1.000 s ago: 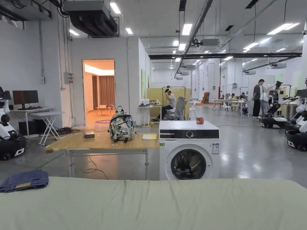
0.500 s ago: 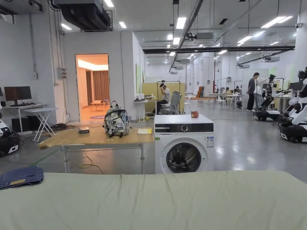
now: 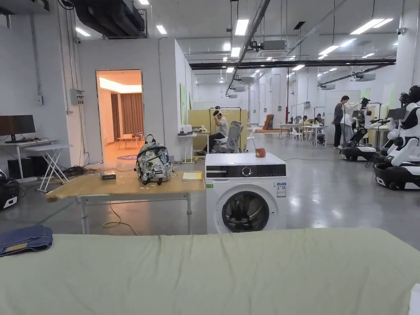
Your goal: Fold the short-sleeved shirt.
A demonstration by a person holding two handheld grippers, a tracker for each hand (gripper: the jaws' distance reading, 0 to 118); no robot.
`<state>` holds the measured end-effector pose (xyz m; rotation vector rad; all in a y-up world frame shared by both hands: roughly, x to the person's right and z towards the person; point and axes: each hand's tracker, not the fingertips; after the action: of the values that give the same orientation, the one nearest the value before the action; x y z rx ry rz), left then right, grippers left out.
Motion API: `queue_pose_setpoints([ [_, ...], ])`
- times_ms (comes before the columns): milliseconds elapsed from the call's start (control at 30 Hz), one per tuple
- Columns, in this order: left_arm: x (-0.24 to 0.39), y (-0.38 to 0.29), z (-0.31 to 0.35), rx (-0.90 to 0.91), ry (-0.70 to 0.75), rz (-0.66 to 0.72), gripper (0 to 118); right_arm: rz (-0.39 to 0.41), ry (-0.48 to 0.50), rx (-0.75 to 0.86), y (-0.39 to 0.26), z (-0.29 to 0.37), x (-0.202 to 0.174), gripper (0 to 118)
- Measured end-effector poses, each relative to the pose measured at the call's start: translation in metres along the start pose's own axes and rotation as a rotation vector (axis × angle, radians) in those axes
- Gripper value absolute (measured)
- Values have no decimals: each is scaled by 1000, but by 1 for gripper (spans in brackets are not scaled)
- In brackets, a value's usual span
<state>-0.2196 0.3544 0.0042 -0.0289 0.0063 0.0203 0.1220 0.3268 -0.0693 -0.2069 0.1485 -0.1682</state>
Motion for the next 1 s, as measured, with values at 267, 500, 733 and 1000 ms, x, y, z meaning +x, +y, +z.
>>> queue_pose_setpoints([
  [267, 7, 3, -1, -9, -31, 2, 88, -72, -63, -34, 6, -5, -3, 102],
  [500, 14, 3, -4, -23, -56, 6, 88, -114, -63, -89, 6, -7, -4, 102],
  [733, 22, 3, -4, -29, -73, -9, 88, -127, -41, -95, 4, -4, 2, 102],
  [1000, 20, 0, -4, -27, -74, 18, 88, -133, -43, -113, 3, -8, -2, 102],
])
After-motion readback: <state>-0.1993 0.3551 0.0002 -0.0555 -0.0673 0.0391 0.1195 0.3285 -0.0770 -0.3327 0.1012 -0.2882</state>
